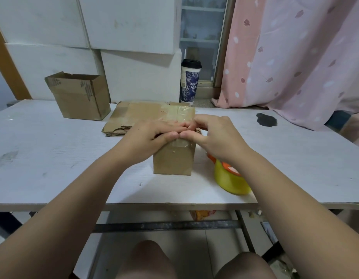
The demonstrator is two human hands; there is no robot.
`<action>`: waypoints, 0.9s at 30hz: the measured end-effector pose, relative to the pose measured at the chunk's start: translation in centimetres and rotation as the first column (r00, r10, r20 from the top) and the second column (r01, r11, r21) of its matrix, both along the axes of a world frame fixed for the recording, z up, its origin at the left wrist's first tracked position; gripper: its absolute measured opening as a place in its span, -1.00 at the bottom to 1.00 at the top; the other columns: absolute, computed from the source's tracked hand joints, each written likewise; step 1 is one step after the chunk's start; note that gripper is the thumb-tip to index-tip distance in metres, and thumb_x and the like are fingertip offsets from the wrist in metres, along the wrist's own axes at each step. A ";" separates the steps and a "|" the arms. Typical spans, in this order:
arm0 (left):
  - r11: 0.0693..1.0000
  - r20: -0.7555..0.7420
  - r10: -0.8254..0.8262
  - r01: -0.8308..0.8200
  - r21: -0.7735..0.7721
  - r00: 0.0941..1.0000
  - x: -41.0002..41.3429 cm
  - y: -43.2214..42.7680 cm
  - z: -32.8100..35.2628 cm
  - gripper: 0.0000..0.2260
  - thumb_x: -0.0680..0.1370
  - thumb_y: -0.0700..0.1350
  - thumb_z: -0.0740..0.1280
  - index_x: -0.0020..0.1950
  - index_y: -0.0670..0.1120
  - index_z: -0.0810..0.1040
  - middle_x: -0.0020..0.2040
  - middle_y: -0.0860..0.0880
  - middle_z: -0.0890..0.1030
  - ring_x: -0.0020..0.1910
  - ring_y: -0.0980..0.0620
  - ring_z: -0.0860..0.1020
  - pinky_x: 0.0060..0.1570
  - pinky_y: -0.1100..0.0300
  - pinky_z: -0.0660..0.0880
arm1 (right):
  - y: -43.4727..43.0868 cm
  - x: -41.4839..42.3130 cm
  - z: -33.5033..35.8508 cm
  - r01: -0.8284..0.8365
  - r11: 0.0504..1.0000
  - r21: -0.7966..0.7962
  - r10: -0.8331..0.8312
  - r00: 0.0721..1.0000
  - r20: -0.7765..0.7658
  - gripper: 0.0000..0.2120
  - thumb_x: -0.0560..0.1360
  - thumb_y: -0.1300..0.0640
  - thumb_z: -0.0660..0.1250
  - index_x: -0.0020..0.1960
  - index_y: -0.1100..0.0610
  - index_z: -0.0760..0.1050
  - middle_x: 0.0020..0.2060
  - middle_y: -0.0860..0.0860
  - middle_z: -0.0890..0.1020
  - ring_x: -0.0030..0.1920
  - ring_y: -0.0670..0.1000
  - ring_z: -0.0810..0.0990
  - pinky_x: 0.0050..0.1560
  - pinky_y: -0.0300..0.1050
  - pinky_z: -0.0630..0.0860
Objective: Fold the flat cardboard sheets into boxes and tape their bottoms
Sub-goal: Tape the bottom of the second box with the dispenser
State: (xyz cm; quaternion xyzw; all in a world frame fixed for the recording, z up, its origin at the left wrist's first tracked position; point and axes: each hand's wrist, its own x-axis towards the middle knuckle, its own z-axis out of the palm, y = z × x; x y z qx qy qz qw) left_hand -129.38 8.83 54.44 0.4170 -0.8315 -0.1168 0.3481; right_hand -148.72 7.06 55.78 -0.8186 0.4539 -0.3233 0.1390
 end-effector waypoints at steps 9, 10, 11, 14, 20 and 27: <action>0.980 0.160 0.058 -0.025 -0.199 0.985 0.4 0.0 -1.0 -0.63 0.54 -0.05 0.22 0.36 0.00 0.41 0.28 0.20 0.40 0.31 0.25 0.33 0.34 0.32 0.17 | -0.2 -1.3 -0.5 -0.148 0.985 -0.083 0.138 0.984 -0.116 -0.69 0.40 -0.01 0.48 0.02 0.16 0.56 0.01 -0.05 0.66 -0.26 -0.44 0.45 -0.14 -0.49 0.30; 0.973 0.165 0.081 -0.042 -0.229 0.983 0.2 0.0 -1.1 -0.64 0.55 -0.06 0.23 0.34 -0.03 0.46 0.27 0.17 0.43 0.29 0.23 0.36 0.33 0.30 0.19 | -0.2 -1.3 -0.7 -0.148 0.984 -0.104 0.136 0.984 -0.117 -0.70 0.41 0.00 0.48 0.02 0.17 0.56 0.00 -0.03 0.67 -0.29 -0.47 0.41 -0.16 -0.48 0.29; 0.968 0.171 0.098 -0.054 -0.245 0.980 0.1 0.1 -1.1 -0.66 0.55 -0.08 0.23 0.32 -0.05 0.49 0.26 0.14 0.46 0.27 0.20 0.39 0.32 0.30 0.21 | -0.2 -1.3 -0.8 -0.145 0.982 -0.125 0.131 0.985 -0.114 -0.71 0.42 0.01 0.48 0.01 0.18 0.56 0.00 -0.01 0.67 -0.30 -0.47 0.41 -0.19 -0.41 0.29; 0.978 0.169 0.067 -0.031 -0.206 0.983 0.2 0.1 -0.7 -0.66 0.55 -0.09 0.24 0.33 -0.04 0.46 0.27 0.08 0.49 0.30 0.16 0.41 0.33 0.32 0.21 | -0.1 -1.2 -1.1 -0.138 0.979 -0.149 0.124 0.987 -0.101 -0.73 0.43 0.03 0.47 0.02 0.18 0.56 0.07 0.01 0.67 -0.23 -0.42 0.47 -0.18 -0.33 0.29; 0.992 -0.063 -0.021 0.029 0.123 0.998 2.8 0.1 -1.2 -0.66 0.60 -0.10 0.19 0.34 0.19 0.33 0.35 0.30 0.34 0.40 0.39 0.17 0.39 0.40 0.09 | -0.3 -1.5 -0.6 -0.163 0.976 -0.143 0.140 0.978 -0.154 -0.59 0.48 0.00 0.42 0.31 0.00 0.51 0.16 -0.16 0.61 -0.15 -0.58 0.37 -0.02 -0.63 0.19; 0.994 0.039 0.082 -0.079 -0.074 0.996 3.3 0.6 -1.6 -0.62 0.57 -0.19 0.25 0.36 0.07 0.37 0.30 0.24 0.42 0.40 0.26 0.27 0.36 0.37 0.18 | 0.2 -1.0 -0.6 -0.166 0.980 -0.111 0.147 0.976 -0.161 -0.64 0.52 0.09 0.38 0.30 0.10 0.52 0.29 -0.01 0.53 0.38 -0.13 0.38 0.40 -0.33 0.19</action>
